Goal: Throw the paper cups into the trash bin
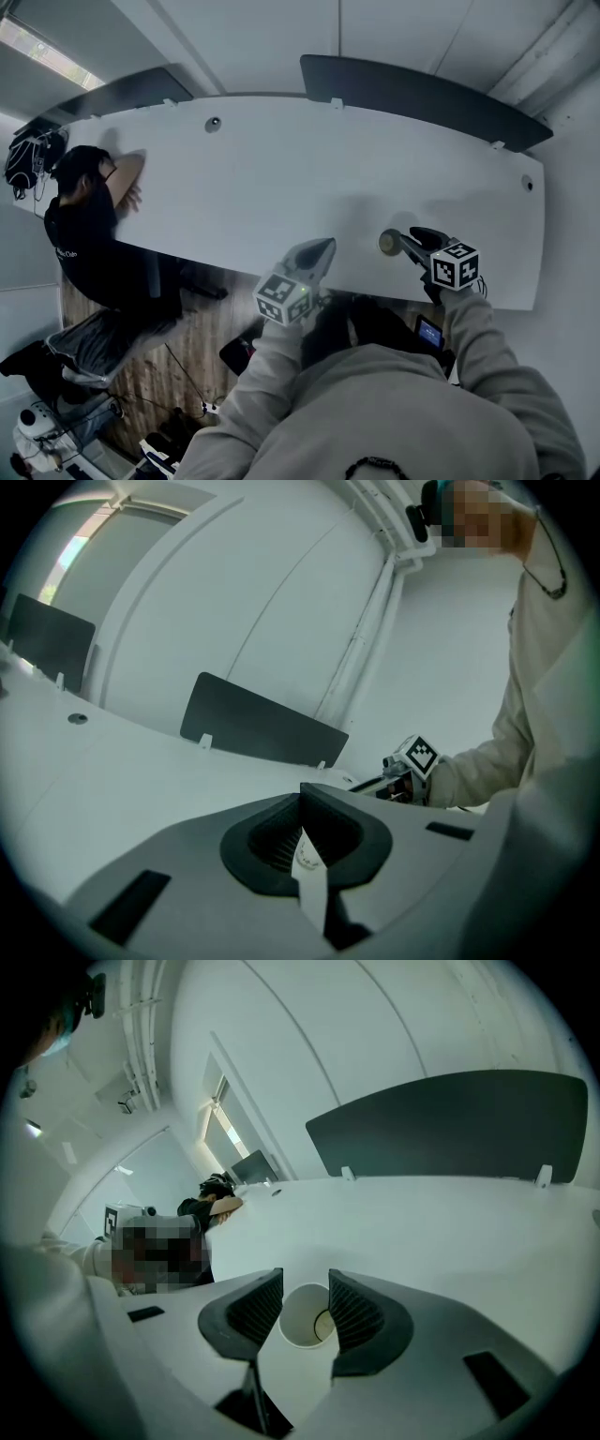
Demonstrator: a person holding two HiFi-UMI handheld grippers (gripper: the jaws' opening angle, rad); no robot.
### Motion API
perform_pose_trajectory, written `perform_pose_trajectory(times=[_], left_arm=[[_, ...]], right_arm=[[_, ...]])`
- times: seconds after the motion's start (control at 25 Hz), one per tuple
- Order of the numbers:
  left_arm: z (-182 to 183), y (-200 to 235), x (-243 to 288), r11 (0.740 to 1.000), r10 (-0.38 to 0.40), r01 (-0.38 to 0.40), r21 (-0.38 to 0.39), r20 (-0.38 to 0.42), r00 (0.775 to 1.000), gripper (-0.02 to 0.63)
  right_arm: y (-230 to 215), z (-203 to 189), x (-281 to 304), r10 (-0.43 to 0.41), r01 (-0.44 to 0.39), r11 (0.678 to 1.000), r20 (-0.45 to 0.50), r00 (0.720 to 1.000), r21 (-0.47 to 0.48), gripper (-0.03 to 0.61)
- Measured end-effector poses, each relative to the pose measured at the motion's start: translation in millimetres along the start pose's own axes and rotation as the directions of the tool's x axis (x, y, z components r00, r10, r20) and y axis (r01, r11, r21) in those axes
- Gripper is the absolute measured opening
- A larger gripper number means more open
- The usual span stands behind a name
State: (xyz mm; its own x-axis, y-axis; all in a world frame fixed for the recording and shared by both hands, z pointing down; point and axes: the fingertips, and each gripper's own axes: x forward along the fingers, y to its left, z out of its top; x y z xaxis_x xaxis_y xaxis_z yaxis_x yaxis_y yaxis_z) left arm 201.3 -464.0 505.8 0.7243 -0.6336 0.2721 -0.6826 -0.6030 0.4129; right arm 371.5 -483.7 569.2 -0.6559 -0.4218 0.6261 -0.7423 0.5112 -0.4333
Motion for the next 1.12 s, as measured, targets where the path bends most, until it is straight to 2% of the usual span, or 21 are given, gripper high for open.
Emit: perform_pose_trajectory(times=[0.16,0.4,0.56,0.8,0.84,0.88,0.96,1.12], left_arm=[[-30,-9,-2,0.999,-0.008,0.007,-0.042,-0.037,0.999,-0.011],[-68,-20,-7,0.997,-0.029,0.023,-0.071,-0.078,0.997,-0.011],[-77,-25,-11,0.997,-0.039,0.033,-0.072,-0.09,0.995,-0.011],[-82,-21,-15,0.995,-0.018,0.01,-0.098,-0.082,0.996,-0.011],[-82,-21,-16,0.995,-0.018,0.01,-0.1,-0.081,0.997,-0.011],[-82,-21,-16,0.995,-0.016,0.008,-0.104,-0.08,0.997,-0.011],[-83,-20,-17,0.994,-0.013,0.004,-0.109,-0.078,0.997,-0.011],[-88,-20,-16,0.993,-0.018,0.009,-0.115,-0.078,0.997,-0.011]], right_arm=[[-9,-27,14,-0.012,0.014,0.999,-0.043,0.999,0.043,0.132],[-29,-52,29,-0.077,0.083,0.995,-0.112,0.991,0.048,0.132],[-34,-55,40,-0.104,0.108,0.994,-0.12,0.987,0.028,0.132],[-40,-61,50,-0.12,0.128,0.99,-0.118,0.986,0.061,0.132],[-42,-61,49,-0.143,0.149,0.988,-0.115,0.983,0.048,0.113],[-45,-59,48,-0.168,0.172,0.985,-0.111,0.979,0.029,0.052],[-49,-54,46,-0.195,0.196,0.981,-0.1,0.976,-0.005,0.044],[-52,-42,37,-0.19,0.19,0.982,-0.075,0.979,-0.012,0.043]])
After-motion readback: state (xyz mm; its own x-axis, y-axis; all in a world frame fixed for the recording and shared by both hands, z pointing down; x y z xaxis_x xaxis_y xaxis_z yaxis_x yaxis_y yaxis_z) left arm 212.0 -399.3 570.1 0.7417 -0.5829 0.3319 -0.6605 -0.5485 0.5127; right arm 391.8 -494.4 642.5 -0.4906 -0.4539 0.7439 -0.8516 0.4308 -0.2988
